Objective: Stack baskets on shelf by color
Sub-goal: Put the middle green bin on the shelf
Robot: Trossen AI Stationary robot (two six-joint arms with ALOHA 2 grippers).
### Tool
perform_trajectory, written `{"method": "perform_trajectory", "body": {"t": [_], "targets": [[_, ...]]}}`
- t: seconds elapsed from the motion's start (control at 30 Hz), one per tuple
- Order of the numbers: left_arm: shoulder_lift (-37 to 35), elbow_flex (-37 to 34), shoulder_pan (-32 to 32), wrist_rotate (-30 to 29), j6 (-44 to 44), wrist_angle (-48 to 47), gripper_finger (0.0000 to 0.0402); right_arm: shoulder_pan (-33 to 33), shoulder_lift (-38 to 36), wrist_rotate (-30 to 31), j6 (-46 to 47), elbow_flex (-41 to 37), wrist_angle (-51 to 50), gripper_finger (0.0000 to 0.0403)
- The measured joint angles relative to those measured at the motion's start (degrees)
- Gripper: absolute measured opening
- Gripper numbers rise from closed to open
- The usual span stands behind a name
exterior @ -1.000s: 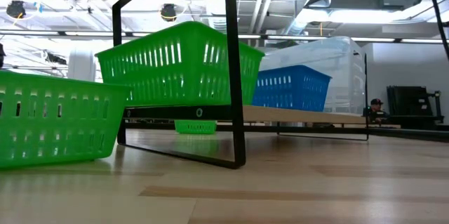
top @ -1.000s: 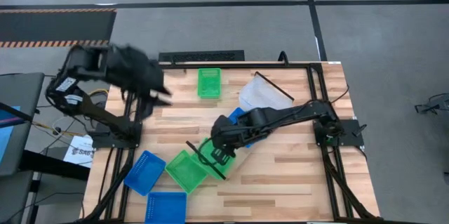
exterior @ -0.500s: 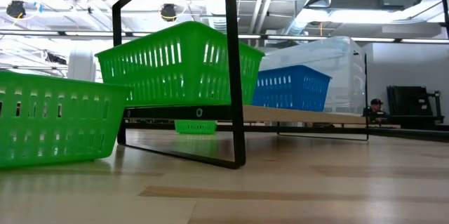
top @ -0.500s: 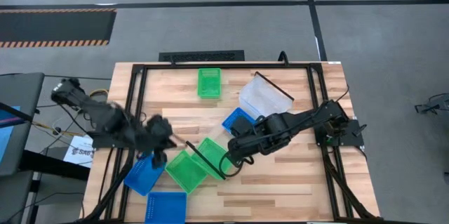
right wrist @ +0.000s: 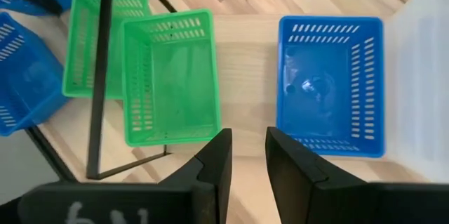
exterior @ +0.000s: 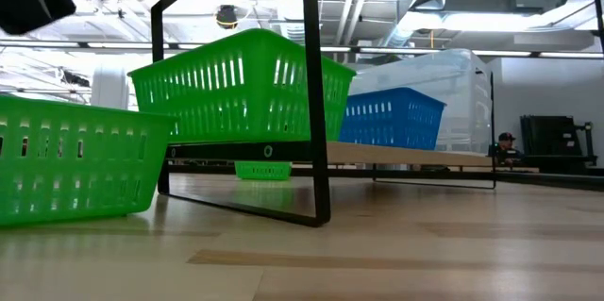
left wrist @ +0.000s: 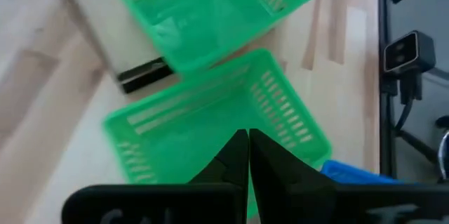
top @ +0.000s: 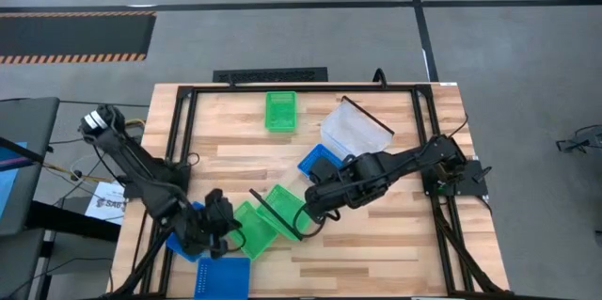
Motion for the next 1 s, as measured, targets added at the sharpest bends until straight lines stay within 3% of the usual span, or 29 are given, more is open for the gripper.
{"method": "perform_trajectory", "body": {"t": [0.23,0.53,1.0], "targets": [[9.29,-0.15,0.01,-3.54,4.62,12.21,0.0000,-0.02,0.00,0.03,0.03,0.00,0.14,0.0107],[13.58,-0.15,4.16,-8.27,6.79,13.98,0.0000,0.16,0.00,0.05,0.04,0.00,0.16,0.0107],[16.57,-0.15,8.05,-7.83,7.87,18.89,0.0000,2.06,0.02,0.18,1.04,0.00,0.51,0.0107]]}}
